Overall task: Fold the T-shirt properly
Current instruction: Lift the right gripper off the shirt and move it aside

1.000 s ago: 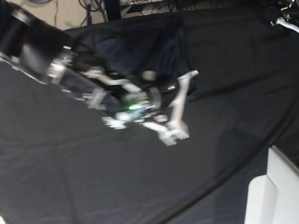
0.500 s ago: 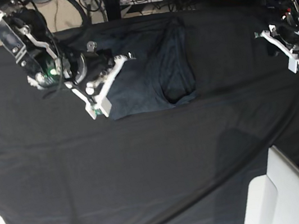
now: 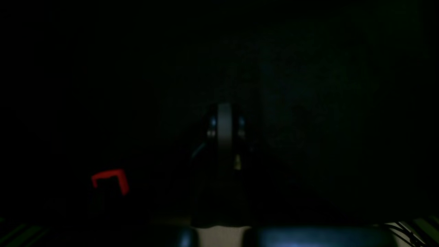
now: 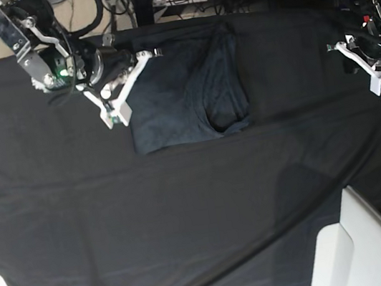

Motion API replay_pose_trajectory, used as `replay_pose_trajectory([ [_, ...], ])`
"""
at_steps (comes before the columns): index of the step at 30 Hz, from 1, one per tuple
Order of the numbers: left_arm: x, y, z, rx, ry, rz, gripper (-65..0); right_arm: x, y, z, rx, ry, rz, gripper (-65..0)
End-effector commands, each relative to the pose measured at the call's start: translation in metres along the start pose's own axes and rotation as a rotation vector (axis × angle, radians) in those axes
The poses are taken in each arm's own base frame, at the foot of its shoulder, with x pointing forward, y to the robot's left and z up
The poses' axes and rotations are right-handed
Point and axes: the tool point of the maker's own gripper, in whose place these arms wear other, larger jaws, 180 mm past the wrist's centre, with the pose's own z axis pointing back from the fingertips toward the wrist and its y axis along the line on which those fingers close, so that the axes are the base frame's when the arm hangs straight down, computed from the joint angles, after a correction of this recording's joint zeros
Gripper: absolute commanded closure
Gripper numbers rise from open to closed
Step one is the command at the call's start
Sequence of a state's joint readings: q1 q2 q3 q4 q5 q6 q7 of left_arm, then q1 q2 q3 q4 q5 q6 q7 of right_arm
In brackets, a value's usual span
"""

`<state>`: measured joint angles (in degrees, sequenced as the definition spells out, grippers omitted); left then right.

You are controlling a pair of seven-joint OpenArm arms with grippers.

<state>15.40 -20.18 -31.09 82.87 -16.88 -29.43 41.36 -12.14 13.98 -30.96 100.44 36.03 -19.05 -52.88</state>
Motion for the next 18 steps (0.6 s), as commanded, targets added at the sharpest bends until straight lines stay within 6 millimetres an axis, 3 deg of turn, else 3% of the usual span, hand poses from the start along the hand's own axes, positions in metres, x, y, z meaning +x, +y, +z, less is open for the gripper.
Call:
replay_pose_trajectory([
  [1,0.013,0.008,0.005,0.014,-0.035,-0.014,0.0,0.005,0.0,0.001,0.007,-0.026,0.0,0.0],
  [8,0.013,0.009,0.005,0.015,-0.035,-0.013,0.0,-0.014,-0.014,-0.012,-0.028,0.008,-0.029,0.0],
  [14,0.014,0.012,0.006,0.021,-0.033,-0.021,0.0,-0.026,-0.035,-0.01,-0.073,0.008,-0.023,0.0],
  [18,0.003,0.016,0.003,0.021,-0.006,-0.002,0.0,-0.028,-0.039,-0.008,-0.081,0.01,-0.02,0.0],
])
